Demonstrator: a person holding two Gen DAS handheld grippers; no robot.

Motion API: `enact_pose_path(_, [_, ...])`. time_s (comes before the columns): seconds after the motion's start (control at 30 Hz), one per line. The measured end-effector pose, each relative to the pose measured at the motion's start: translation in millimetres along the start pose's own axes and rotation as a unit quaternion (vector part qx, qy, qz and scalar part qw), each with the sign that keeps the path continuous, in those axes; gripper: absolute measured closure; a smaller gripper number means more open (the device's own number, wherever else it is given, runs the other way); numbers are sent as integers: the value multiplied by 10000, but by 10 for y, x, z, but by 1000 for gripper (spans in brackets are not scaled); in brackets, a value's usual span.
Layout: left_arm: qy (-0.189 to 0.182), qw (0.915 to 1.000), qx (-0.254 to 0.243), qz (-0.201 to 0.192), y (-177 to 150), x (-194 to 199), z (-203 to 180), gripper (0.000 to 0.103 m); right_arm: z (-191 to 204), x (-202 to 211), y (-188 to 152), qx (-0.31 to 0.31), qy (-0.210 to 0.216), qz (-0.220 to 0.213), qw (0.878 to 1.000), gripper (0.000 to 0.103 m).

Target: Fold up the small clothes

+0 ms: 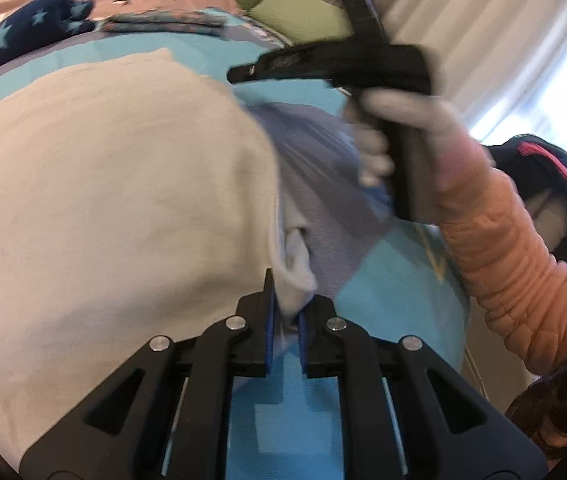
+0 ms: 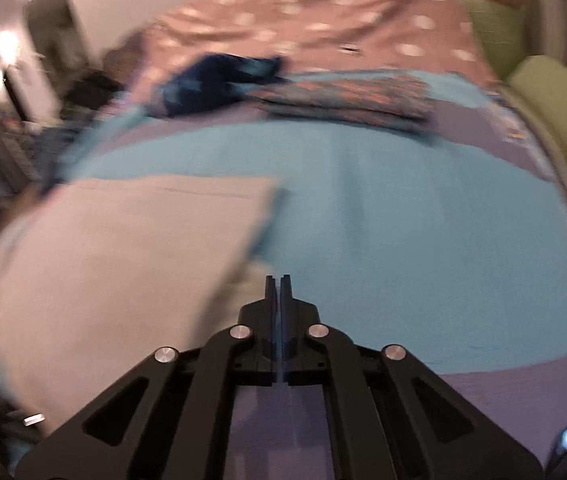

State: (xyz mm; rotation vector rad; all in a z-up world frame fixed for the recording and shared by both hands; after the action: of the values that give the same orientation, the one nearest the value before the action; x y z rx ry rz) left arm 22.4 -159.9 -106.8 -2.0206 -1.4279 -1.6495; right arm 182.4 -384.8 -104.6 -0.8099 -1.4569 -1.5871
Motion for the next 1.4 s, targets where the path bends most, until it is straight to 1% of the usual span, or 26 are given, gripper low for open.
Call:
enact_pose_path(0.03, [50, 9999, -87, -12, -8, -13, -33, 94, -80, -25, -21, -193, 146, 73, 9997, 103])
enact_pose_path(0.07, [90, 9999, -145, -21, -14, -23, -51, 94, -198, 4, -61, -515, 593, 98, 9969, 103])
enact_pose_path(0.1, [69, 9999, -135, -24, -14, -31, -46, 94, -250, 56, -102, -641, 818, 120, 9945, 103])
enact_pose_path(0.13, [6, 10000, -87, -18, -8, -30, -25, 94, -259, 136, -153, -618, 906, 92, 9939, 103])
enact_pose_path(0.2, [-90, 10000, -23, -6, 12, -22, 5, 94, -181, 282, -267, -423, 1123, 73, 9928, 103])
enact_pose_path(0.23, [-83, 10000, -45, -8, 22, -20, 6, 94, -100, 367, -352, -337, 1420, 104, 9892, 101])
enact_pose_path(0.3, [-37, 9999, -115, -27, 24, -15, -21, 94, 52, 518, -494, -178, 2094, 195, 9775, 101])
enact_pose_path(0.37, [-59, 9999, -94, -46, 8, -10, 2, 94, 226, 678, -661, 174, 2615, 266, 9647, 100])
enact_pose_path(0.4, [-70, 9999, -74, -50, -1, -17, -2, 94, 326, 776, -760, 454, 2747, 270, 9601, 100])
enact_pose_path(0.47, [-82, 9999, -46, -54, -7, -17, -3, 94, 491, 921, -929, 960, 2765, 287, 9558, 86])
enact_pose_path(0.53, [-53, 10000, -42, -56, -16, -15, -4, 93, 599, 993, -1060, 1338, 2541, 332, 9573, 82])
enact_pose_path(0.57, [-36, 10000, -35, -57, -26, -10, -7, 92, 659, 1017, -1138, 1510, 2441, 383, 9572, 81])
enact_pose_path(0.63, [17, 10000, -13, -86, -36, 5, -1, 91, 720, 1022, -1219, 1605, 2395, 476, 9563, 80])
enact_pose_path(0.7, [114, 9998, 41, -132, -47, 30, 35, 90, 760, 982, -1303, 1643, 2201, 571, 9598, 78])
enact_pose_path(0.8, [208, 9994, 203, -179, -50, 50, 120, 90, 784, 907, -1360, 1589, 2028, 625, 9642, 78])
enact_pose_path(0.9, [230, 9991, 296, -221, -52, 66, 171, 89, 792, 746, -1345, 1197, 2089, 702, 9680, 75])
enact_pose_path(0.93, [235, 9990, 307, -226, -55, 64, 176, 89, 771, 715, -1329, 978, 2227, 707, 9674, 75])
enact_pose_path(0.97, [251, 9989, 306, -233, -54, 59, 178, 89, 742, 680, -1280, 665, 2495, 690, 9636, 75])
enact_pose_path(1.03, [266, 9989, 306, -249, -75, 72, 179, 89, 686, 634, -1246, 198, 2940, 712, 9529, 75])
enact_pose_path(1.1, [254, 9988, 327, -261, -123, 106, 162, 89, 621, 604, -1244, -309, 3495, 743, 9335, 94])
enact_pose_path(1.17, [225, 9988, 316, -288, -131, 124, 155, 87, 527, 698, -1240, -651, 3834, 591, 9194, 98])
enact_pose_path(1.23, [190, 9989, 253, -340, -111, 137, 133, 84, 439, 806, -1218, -850, 3911, 411, 9155, 99])
enact_pose_path(1.27, [179, 9990, 215, -357, -99, 145, 121, 81, 361, 869, -1225, -952, 3903, 319, 9152, 103])
enact_pose_path(1.3, [148, 9991, 134, -367, -75, 137, 83, 80, 308, 910, -1237, -1007, 3885, 287, 9155, 103])
enact_pose_path(1.37, [63, 9995, -96, -307, -27, 71, -22, 79, 163, 984, -1293, -1173, 3750, 193, 9194, 103])
enact_pose_path(1.4, [35, 9994, -194, -271, -22, 47, -69, 77, 87, 1010, -1334, -1257, 3622, 168, 9234, 103])
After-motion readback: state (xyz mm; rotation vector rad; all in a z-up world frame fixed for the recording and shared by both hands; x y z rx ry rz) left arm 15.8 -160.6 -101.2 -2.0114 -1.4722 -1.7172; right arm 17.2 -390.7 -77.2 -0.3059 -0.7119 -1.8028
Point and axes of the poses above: each gripper's, at about its wrist camera, not at the fingertips, and x roughly against the way its jaws point, z to its left, y to its top, the point moved 5 cm from there along -x, roughly the way its jaws point, and after that the axes turned 9 degrees about z, right-handed, at the moved point
